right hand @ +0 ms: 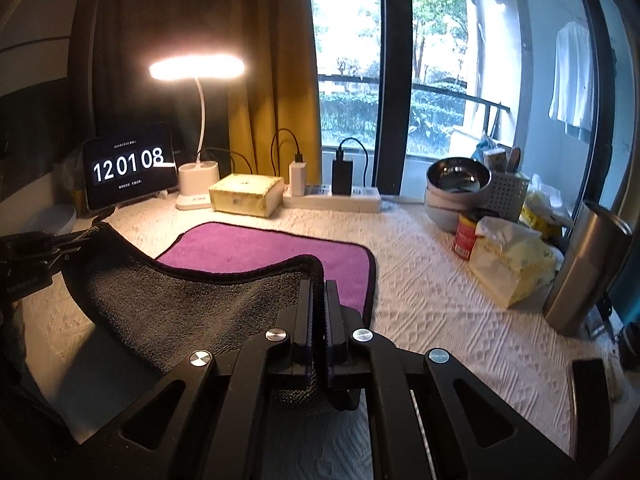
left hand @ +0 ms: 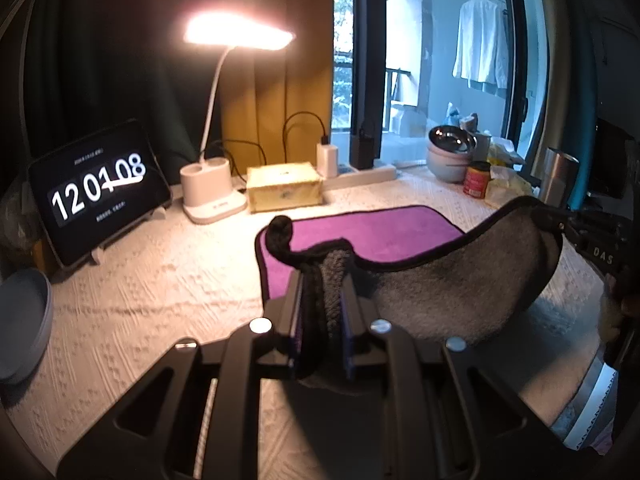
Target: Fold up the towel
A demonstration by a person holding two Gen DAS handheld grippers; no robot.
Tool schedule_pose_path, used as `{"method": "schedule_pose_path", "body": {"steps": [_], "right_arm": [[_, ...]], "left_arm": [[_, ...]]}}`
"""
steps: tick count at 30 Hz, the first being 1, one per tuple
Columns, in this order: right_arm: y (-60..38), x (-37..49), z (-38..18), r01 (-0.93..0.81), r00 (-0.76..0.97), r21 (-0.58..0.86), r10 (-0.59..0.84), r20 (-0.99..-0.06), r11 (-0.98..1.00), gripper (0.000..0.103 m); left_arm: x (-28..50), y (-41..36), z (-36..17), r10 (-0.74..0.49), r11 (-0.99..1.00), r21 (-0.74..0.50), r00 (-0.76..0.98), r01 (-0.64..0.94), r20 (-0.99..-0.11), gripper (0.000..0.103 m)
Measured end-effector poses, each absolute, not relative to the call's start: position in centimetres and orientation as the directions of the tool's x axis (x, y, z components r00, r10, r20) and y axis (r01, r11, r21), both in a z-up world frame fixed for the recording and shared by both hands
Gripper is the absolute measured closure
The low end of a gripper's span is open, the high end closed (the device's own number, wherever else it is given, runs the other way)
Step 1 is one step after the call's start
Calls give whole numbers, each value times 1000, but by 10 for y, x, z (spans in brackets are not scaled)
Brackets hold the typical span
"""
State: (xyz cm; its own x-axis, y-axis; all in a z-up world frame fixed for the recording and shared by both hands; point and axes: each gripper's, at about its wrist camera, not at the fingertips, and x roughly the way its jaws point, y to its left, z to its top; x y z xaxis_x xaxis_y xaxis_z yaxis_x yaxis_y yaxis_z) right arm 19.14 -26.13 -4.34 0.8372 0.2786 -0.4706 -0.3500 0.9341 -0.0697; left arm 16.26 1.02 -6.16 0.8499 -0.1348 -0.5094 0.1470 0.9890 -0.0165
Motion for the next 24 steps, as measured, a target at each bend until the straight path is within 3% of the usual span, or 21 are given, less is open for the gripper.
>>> {"method": "schedule_pose_path", "body": {"steps": [24], "right_arm": [[-262,246,-27,-343,859,-79,279,-430,936,98]], "left_arm": [[226,19,-49,-160,983,-2,867,181,-472,86]]}}
